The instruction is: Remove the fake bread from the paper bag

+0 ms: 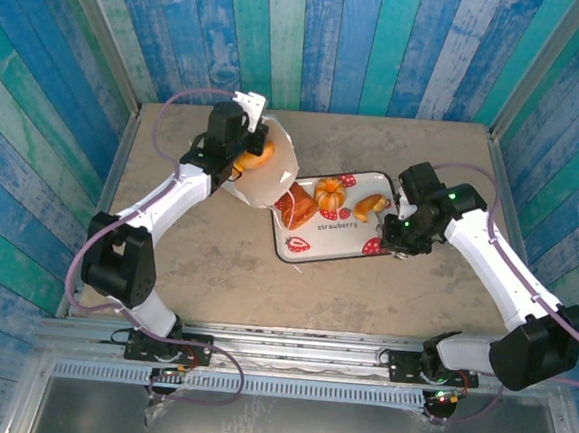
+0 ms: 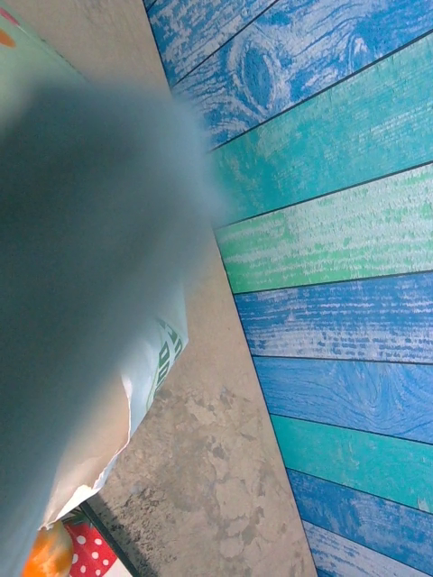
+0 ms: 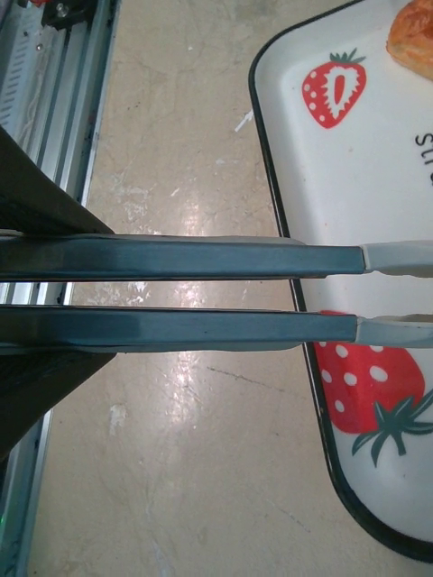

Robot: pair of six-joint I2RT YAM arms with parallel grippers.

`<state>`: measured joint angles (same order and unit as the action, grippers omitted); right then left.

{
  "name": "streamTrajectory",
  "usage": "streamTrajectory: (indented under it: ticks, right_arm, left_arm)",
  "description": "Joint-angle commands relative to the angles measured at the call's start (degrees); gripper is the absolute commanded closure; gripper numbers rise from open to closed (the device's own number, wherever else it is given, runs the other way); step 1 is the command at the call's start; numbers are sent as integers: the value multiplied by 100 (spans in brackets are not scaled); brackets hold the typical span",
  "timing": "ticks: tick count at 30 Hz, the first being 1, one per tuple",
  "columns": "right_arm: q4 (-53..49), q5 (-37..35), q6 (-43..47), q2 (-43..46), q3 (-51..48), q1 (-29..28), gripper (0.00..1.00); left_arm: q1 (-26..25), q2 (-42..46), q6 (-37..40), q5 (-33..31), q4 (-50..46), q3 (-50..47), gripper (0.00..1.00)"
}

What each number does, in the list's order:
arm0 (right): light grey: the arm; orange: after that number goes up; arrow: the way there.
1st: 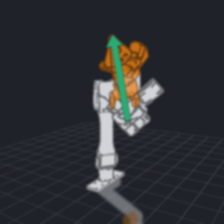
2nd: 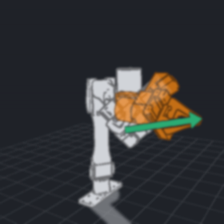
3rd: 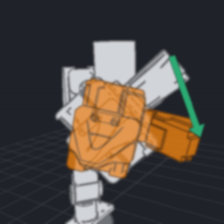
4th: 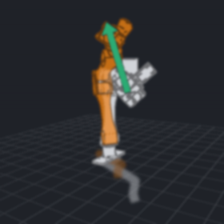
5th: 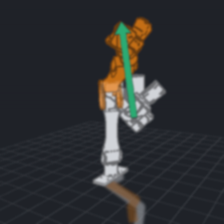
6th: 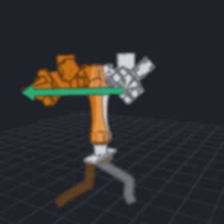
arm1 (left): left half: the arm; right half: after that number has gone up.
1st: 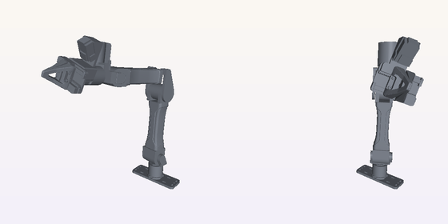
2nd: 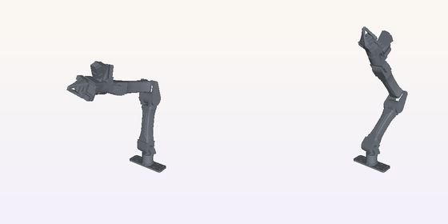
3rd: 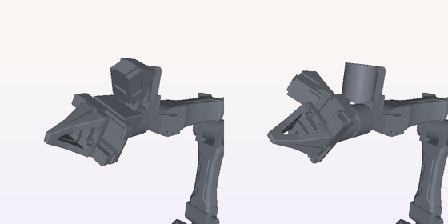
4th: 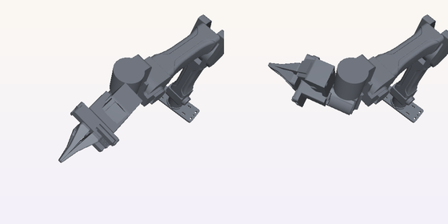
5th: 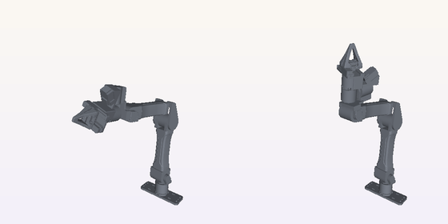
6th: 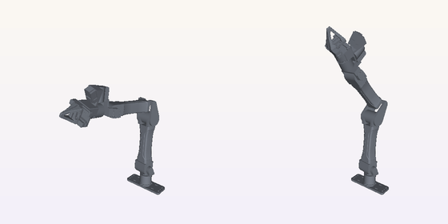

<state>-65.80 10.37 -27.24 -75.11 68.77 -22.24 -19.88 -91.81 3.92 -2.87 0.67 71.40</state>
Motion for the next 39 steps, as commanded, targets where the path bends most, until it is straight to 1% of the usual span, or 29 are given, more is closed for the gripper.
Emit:
streamTrajectory:
  ticks: [1,10,16,19,23,31,39]
  right_arm:
    - [-214,-132,97,120,11,88,80]
    - [-568,-290,139,53,32,115,78]
    - [-604,-303,160,-105,147,124,76]
    - [-605,-301,197,-252,196,131,72]
    - [-582,-273,211,-431,267,132,70]
    - [-472,-139,265,-698,533,132,61]
    - [-145,185,257,-807,697,132,57]
  left_arm:
    - [2,383,-98,59,56,-93,100]
    - [2,337,-133,191,118,-85,100]
    - [1,320,-53,339,116,-139,100]
    - [2,359,-1,358,126,-192,100]
    - [2,442,39,392,218,-284,100]
    - [-3,477,100,481,184,-288,100]
    - [0,482,87,507,149,-282,100]
